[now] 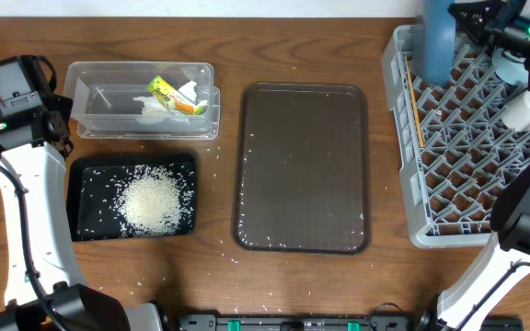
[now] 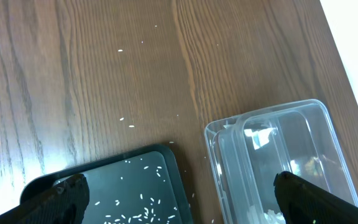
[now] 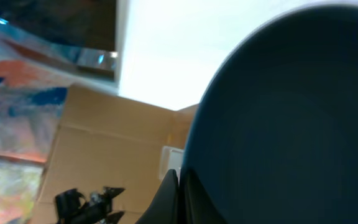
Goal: Sort waste into correct bins and load items into the dishwasher rack
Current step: 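Carry the blue bowl with the right gripper into the dish rack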
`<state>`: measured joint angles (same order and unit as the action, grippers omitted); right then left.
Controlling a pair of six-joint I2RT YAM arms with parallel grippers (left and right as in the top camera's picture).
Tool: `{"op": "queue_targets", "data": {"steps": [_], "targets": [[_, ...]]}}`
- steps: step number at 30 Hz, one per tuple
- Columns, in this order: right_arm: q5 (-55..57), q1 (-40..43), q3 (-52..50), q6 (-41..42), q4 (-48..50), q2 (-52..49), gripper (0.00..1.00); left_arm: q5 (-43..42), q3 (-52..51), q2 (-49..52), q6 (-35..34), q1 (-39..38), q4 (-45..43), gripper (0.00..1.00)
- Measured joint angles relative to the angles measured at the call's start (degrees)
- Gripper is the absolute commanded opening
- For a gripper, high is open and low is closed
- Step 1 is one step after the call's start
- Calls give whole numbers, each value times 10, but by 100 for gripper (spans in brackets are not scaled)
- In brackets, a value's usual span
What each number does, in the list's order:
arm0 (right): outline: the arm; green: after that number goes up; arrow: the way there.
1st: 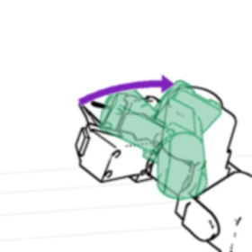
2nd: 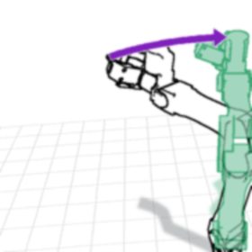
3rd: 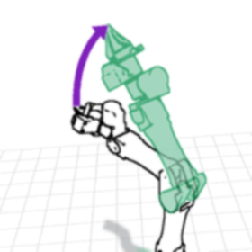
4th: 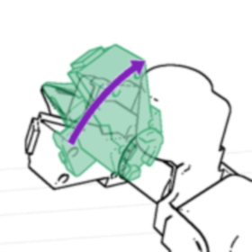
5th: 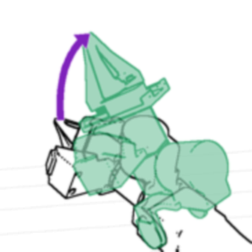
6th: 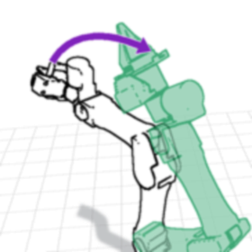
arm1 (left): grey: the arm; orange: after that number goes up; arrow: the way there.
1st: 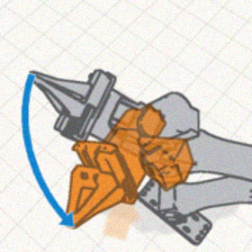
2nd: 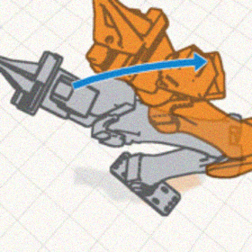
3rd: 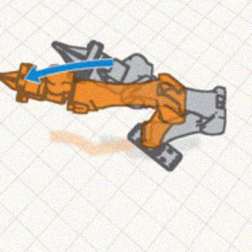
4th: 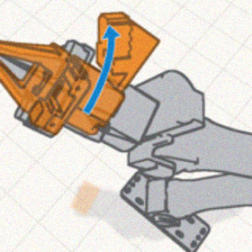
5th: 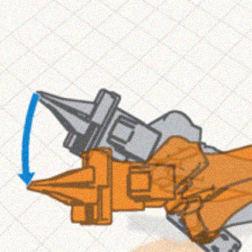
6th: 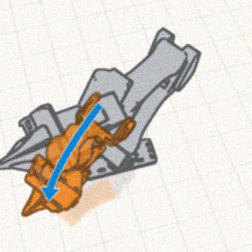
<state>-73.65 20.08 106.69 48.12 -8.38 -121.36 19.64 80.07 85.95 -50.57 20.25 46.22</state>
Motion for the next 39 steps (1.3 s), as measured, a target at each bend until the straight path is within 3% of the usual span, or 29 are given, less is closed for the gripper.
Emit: {"op": "queue_targets", "data": {"steps": [6,11,19,27,39], "targets": [[-35,-2,-1,106,112,-1,1,0,0,0,0,0,0,97],[-41,-2,0,141,110,-2,1,0,0,0,0,0,0,97],[-40,-2,-5,116,-5,-2,1,0,0,0,0,0,0,97],[-13,-2,-6,69,-30,-2,1,0,0,0,0,0,0,97],[70,5,-6,52,-30,-2,34,0,0,0,0,0,0,97]]}}
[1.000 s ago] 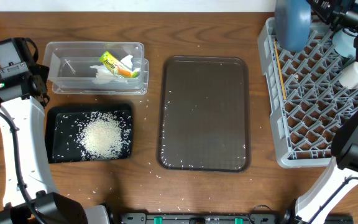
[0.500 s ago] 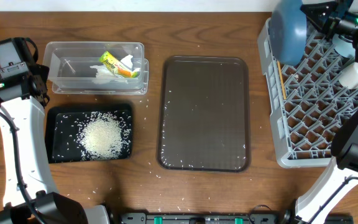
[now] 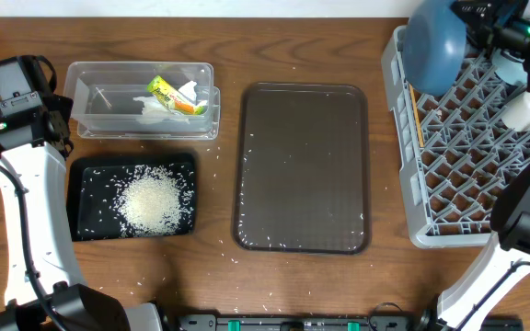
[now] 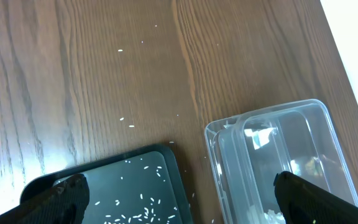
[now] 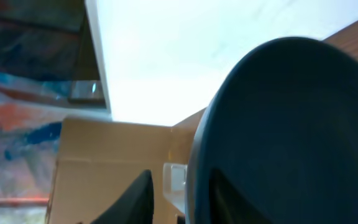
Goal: Sort waste into correct bins and load items into the dishwasher rack
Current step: 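Carry the blue bowl with the right gripper into the dish rack, then release the blue bowl upright in the rack and withdraw the right gripper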
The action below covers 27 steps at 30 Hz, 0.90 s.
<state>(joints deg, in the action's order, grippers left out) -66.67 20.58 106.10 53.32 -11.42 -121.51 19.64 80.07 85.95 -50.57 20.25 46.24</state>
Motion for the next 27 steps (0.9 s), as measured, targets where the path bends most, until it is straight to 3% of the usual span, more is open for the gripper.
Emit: {"op": "queue_targets", "data": {"steps": [8,15,27], "targets": [[96,23,-1,-24,-56,21,59,0,0,0,0,0,0,97],[240,40,-2,-99,-192,99,63,0,0,0,0,0,0,98],[461,28,-1,-220,-309,207,63,0,0,0,0,0,0,98]]}}
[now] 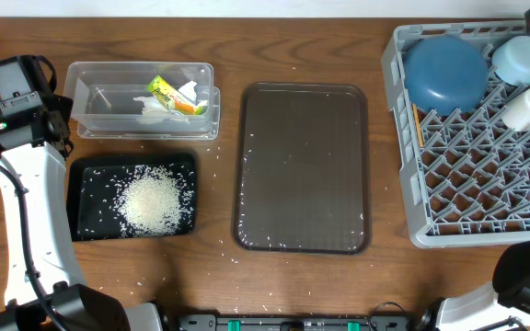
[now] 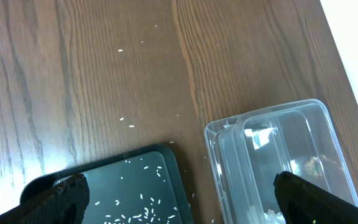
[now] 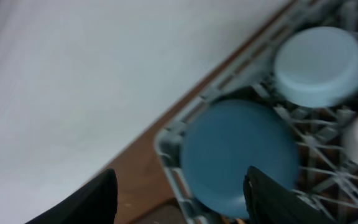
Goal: Sort waste into correct bins and load items into the dishwasher rack
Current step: 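Release the blue bowl upright in the rack and withdraw the right gripper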
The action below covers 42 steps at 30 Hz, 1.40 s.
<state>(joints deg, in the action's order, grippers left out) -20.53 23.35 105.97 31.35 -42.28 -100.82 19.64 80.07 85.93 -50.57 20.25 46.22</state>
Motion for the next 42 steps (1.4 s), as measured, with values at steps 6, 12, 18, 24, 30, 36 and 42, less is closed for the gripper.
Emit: {"op": "queue_targets", "data": {"steps": [6,12,18,24,30,36,42], "targets": [[86,-44,0,-37,-74,0,66,0,0,0,0,0,0,97],[119,-102,0,-56,-112,0,65,0,0,0,0,0,0,97],[127,-165,0,-84,-203,1,65,0,0,0,0,0,0,98],[129,-192,-1,-107,-299,6,61,0,0,0,0,0,0,97],[150,-197,-11,-138,-340,49,61,0,0,0,0,0,0,98],[167,-241,-134,-142,-269,165,59,0,0,0,0,0,0,98],[178,-314,-358,-138,-87,313,99,0,0,0,0,0,0,98]]}}
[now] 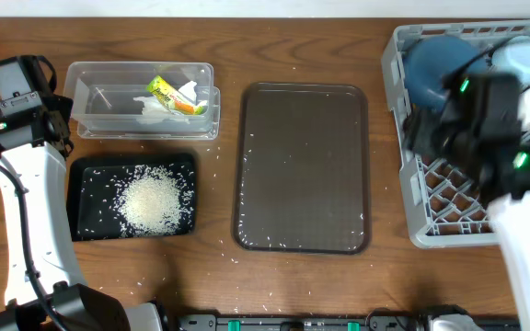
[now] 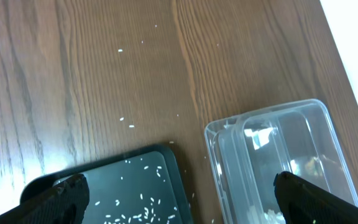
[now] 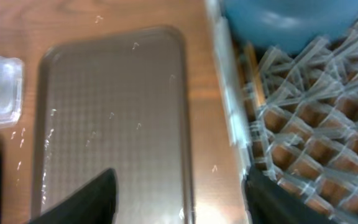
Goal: Sort waste into correct bins and load items into the dishwasher rack
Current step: 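Release the blue bowl upright in the rack and withdraw the right gripper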
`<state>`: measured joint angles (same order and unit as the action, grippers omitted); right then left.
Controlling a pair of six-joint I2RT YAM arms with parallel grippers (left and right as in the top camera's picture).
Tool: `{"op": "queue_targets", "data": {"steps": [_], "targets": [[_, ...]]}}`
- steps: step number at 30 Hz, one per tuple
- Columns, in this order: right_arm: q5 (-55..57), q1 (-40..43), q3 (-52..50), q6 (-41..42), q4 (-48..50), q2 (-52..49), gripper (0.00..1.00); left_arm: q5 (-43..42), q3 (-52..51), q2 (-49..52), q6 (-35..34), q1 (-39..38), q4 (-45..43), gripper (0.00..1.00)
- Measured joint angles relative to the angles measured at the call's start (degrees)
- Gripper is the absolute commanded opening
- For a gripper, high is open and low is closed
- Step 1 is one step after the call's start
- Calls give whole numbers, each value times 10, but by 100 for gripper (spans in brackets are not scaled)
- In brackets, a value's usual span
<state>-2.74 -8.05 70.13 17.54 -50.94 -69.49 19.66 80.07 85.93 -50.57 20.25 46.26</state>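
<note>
The blue bowl [image 1: 433, 61] lies upside down in the far-left corner of the grey dishwasher rack [image 1: 410, 230]; its rim also shows in the right wrist view, blue bowl [image 3: 291, 18]. My right gripper [image 1: 419, 129] hangs open and empty over the rack's left edge and the brown tray [image 3: 114, 118]; right gripper [image 3: 179, 205]. At the far left my left gripper [image 2: 179, 202] is open and empty above the corners of the black bin [image 2: 123, 193] and the clear bin [image 2: 278, 155]. The clear bin [image 1: 95, 124] holds wrappers; the black bin [image 1: 86, 225] holds rice.
The brown tray [image 1: 302, 165] in the middle carries only stray rice grains. A light blue cup [image 1: 525, 53] and a white cup stand in the rack behind my right arm. Loose grains dot the wood near the front edge.
My right arm, then almost out of the overhead view at the far right corner, is now over the rack's left side, its open gripper above the tray's right edge. The bowl and left arm are unmoved.
My right gripper first held the blue bowl on edge above the rack's far-left corner, then tilted lower. Afterwards the bowl lay upside down in the rack with the gripper open and away. Now that gripper hangs by the tray. The left arm stayed put.
</note>
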Motion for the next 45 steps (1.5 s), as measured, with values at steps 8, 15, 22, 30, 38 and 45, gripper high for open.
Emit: {"op": "queue_targets", "data": {"steps": [8,15,22,30,38,45], "targets": [[2,-44,-160,56,151,107,99,0,0,0,0,0,0,97],[-4,-45,-188,114,140,104,99,0,0,0,0,0,0,98],[-13,-45,-189,117,138,102,99,0,0,0,0,0,0,98],[-16,-45,-189,90,99,101,99,0,0,0,0,0,0,97],[-16,-45,-252,58,177,148,99,0,0,0,0,0,0,97],[-17,-45,-421,43,393,265,99,0,0,0,0,0,0,98]]}}
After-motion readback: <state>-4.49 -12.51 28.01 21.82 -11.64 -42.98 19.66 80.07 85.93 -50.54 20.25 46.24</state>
